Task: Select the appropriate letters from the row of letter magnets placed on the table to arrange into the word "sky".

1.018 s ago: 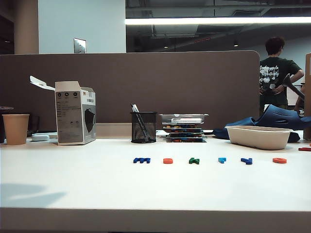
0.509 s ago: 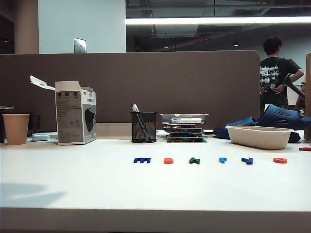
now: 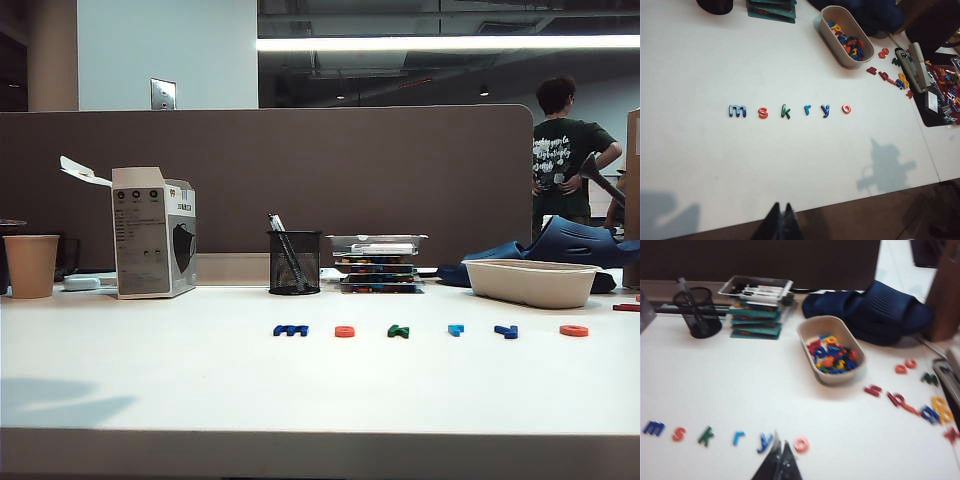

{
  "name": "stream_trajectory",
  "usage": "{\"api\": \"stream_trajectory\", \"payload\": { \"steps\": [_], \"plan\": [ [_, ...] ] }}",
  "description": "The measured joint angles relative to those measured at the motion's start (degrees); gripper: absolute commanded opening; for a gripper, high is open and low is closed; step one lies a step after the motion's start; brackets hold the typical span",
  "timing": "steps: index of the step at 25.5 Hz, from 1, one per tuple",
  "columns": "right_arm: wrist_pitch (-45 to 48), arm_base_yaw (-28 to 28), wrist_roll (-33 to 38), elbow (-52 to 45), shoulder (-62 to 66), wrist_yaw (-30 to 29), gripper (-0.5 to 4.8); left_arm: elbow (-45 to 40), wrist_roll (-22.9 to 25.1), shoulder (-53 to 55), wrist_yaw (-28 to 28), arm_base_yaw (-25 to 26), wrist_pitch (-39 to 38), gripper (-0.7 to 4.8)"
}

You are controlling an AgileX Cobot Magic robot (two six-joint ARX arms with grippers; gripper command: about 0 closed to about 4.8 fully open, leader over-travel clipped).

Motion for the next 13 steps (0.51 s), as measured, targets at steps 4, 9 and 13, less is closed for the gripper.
{"api": "stream_trajectory", "payload": {
  "steps": [4,9,13],
  "plan": [
    [1.3,5.0,0.6,8.4,10.9,0.5,-0.06,0.0,0.0,0.0,0.0,0.0,0.0,-0.04],
    [1.9,9.9,3.8,16.6,25.3,-1.9,-0.06,0.0,0.0,0.0,0.0,0.0,0.0,-0.04],
    [1.5,13.9,9.7,22.2,36.0,-3.3,-0.06,0.0,0.0,0.1,0.0,0.0,0.0,-0.04]
  ]
}}
